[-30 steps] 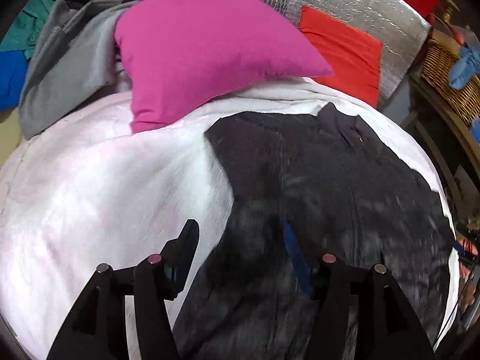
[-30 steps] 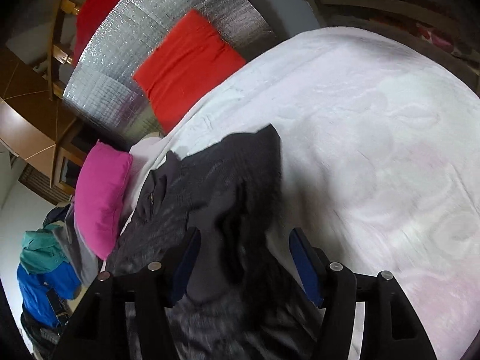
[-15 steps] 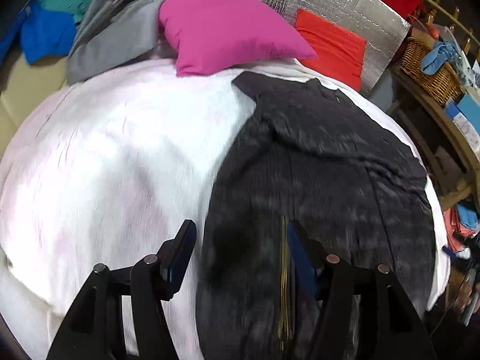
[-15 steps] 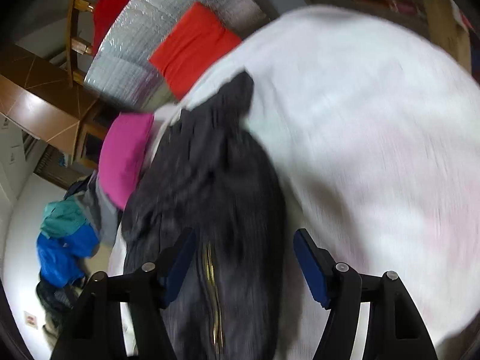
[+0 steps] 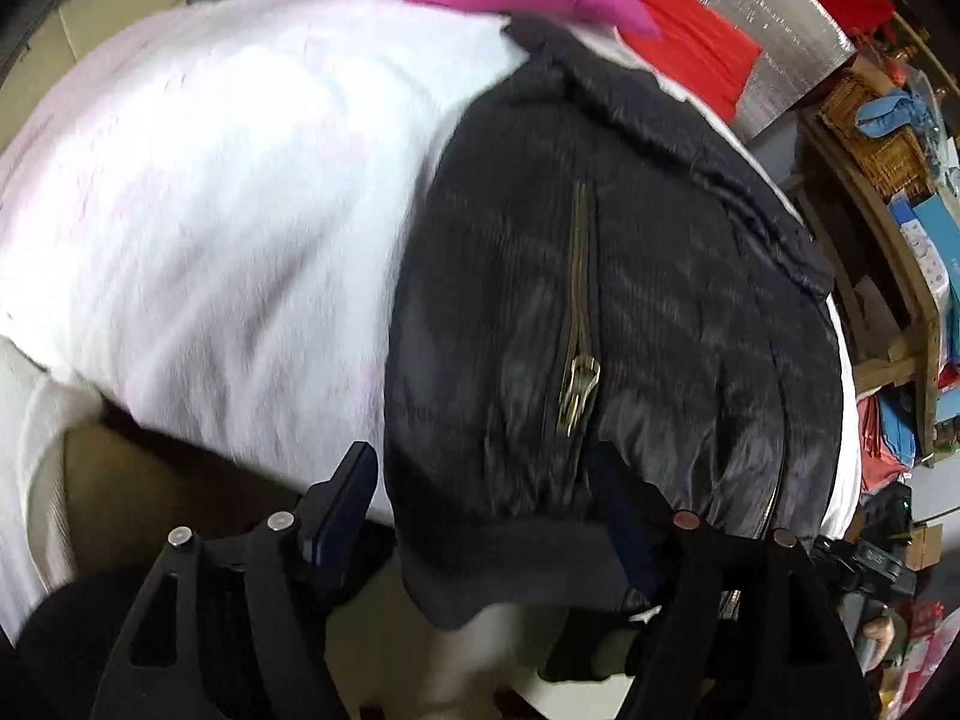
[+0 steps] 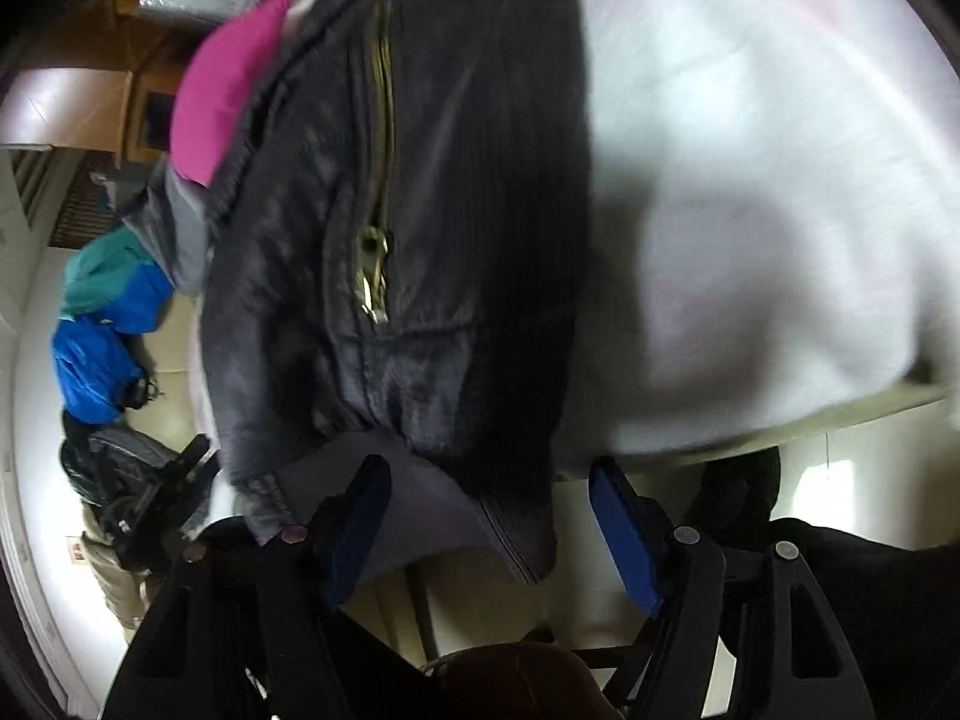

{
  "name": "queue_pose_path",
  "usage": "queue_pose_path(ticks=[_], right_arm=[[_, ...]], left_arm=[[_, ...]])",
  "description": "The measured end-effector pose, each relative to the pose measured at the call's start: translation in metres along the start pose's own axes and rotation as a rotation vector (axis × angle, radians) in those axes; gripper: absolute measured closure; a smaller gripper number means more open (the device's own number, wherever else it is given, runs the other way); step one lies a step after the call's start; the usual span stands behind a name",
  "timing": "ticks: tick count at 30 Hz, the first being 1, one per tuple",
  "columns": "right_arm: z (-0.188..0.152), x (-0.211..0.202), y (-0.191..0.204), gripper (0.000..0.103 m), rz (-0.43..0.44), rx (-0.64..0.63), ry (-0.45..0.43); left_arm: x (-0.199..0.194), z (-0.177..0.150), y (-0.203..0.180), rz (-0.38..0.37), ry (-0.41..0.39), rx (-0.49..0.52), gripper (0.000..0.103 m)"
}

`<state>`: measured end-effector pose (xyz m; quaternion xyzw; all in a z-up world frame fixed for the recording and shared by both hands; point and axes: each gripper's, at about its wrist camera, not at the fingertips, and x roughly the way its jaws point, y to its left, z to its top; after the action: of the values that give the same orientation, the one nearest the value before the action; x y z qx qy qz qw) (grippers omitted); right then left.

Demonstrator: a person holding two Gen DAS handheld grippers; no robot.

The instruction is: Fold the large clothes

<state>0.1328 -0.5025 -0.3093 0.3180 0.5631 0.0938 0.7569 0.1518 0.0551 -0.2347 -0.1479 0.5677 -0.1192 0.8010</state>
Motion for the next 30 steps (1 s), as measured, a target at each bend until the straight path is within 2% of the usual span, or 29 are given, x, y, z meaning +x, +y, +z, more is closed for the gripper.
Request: queue_pose_path(ticks=[2,3,6,8,10,12,14,15,16,17,19,20,21,22,23,24,25,26,27,30], right_arm=[[-0.005,0.008,0.006,0.047,-0.042,-0.023,0.004],[-0.008,0.010,0.012,0.068,-0.065,-0.050,0.010],[-0.021,-0.002,0.026,0.091,-0.109,-0.134,-0.038],[-0.026,-0.014,0.032,0.091,-0.087,-0.162,-0.067],[-0.031,-0.031,0.034,0.091,-0.046,-0.192,-0.101],[-0.029,-0.040,0.028,0.091,-0.017,-0.193,-0.109],[-0.027,-0.035,0.022,0.090,-0.024,-0.167,-0.087],[-0.025,-0.029,0.017,0.089,-0.030,-0.142,-0.074],[-0.022,-0.022,0.014,0.080,-0.034,-0.122,-0.059],[-0.021,-0.018,0.011,0.069,-0.034,-0.114,-0.046],[-0.016,0.000,0.003,0.045,-0.045,-0.085,-0.008],[-0.016,0.005,0.000,0.046,-0.050,-0.073,0.001],[-0.016,0.006,0.000,0.055,-0.043,-0.078,-0.007],[-0.016,0.003,0.003,0.077,-0.041,-0.097,-0.027],[-0.017,-0.001,0.005,0.080,-0.053,-0.110,-0.035],[-0.019,-0.010,0.010,0.093,-0.063,-0.143,-0.059],[-0.021,-0.019,0.016,0.094,-0.069,-0.173,-0.078],[-0.024,-0.030,0.023,0.094,-0.073,-0.205,-0.099],[-0.025,-0.040,0.029,0.094,-0.072,-0.236,-0.121],[-0.025,-0.085,0.048,0.094,-0.045,-0.326,-0.250]], left_arm=[[0.007,-0.006,-0.001,0.023,0.036,0.004,0.027],[0.010,-0.009,-0.002,0.042,0.048,0.010,0.027],[0.026,-0.019,-0.001,0.107,0.112,0.027,0.027],[0.033,-0.024,0.002,0.115,0.136,0.018,0.029],[0.037,-0.026,0.002,0.096,0.142,0.020,0.058],[0.037,-0.026,-0.002,0.086,0.138,0.037,0.060],[0.040,-0.027,-0.006,0.096,0.137,0.047,0.060],[0.041,-0.026,-0.006,0.097,0.139,0.042,0.054],[0.045,-0.025,-0.006,0.093,0.154,0.032,0.045],[0.049,-0.026,-0.009,0.090,0.170,0.022,0.027],[0.054,-0.028,-0.008,0.088,0.177,0.022,0.025],[0.055,-0.028,-0.009,0.086,0.176,0.032,0.025],[0.056,-0.028,-0.010,0.075,0.171,0.039,0.029],[0.056,-0.029,-0.012,0.060,0.167,0.047,0.053],[0.055,-0.030,-0.016,0.048,0.167,0.056,0.062],[0.053,-0.031,-0.018,0.056,0.159,0.065,0.070],[0.050,-0.031,-0.021,0.050,0.152,0.076,0.077],[0.047,-0.032,-0.024,0.041,0.146,0.083,0.089],[0.040,-0.031,-0.027,0.026,0.133,0.089,0.093],[0.010,-0.022,-0.035,-0.068,0.076,0.104,0.095]])
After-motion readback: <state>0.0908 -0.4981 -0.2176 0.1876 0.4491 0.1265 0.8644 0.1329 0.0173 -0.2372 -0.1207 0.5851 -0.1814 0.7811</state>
